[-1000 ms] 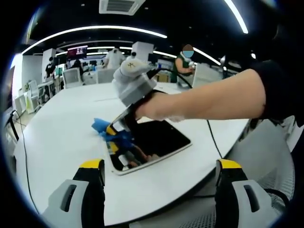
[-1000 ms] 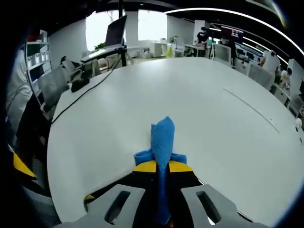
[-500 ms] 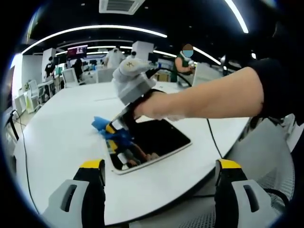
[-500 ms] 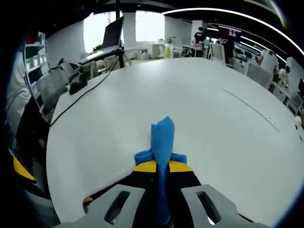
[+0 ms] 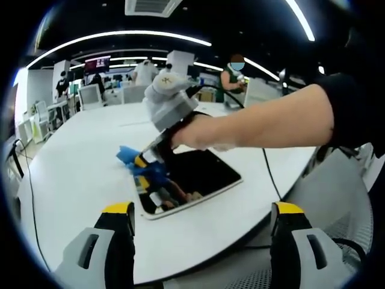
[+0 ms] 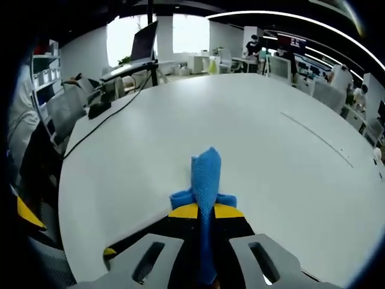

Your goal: Wipe the mirror surface with the cleaning cloth until all visible marks leave the cleaned area.

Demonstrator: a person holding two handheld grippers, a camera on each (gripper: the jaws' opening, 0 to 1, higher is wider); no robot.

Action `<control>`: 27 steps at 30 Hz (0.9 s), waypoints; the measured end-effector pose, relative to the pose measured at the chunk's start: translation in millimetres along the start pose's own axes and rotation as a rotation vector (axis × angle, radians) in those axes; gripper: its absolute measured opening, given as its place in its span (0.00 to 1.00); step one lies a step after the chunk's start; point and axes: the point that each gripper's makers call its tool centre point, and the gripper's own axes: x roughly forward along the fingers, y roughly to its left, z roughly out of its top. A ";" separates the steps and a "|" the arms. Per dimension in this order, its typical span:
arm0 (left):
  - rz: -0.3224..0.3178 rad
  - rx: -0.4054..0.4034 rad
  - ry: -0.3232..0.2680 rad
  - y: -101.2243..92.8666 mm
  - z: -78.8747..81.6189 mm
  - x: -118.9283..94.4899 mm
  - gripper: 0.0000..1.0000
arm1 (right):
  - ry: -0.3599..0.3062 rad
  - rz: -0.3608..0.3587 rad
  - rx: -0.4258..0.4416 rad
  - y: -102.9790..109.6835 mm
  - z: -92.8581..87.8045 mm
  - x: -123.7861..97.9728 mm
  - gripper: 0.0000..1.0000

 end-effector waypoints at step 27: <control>0.005 -0.001 -0.005 -0.1 0.8 0.1 0.94 | 0.013 -0.047 0.031 -24.3 -20.4 -22.5 0.01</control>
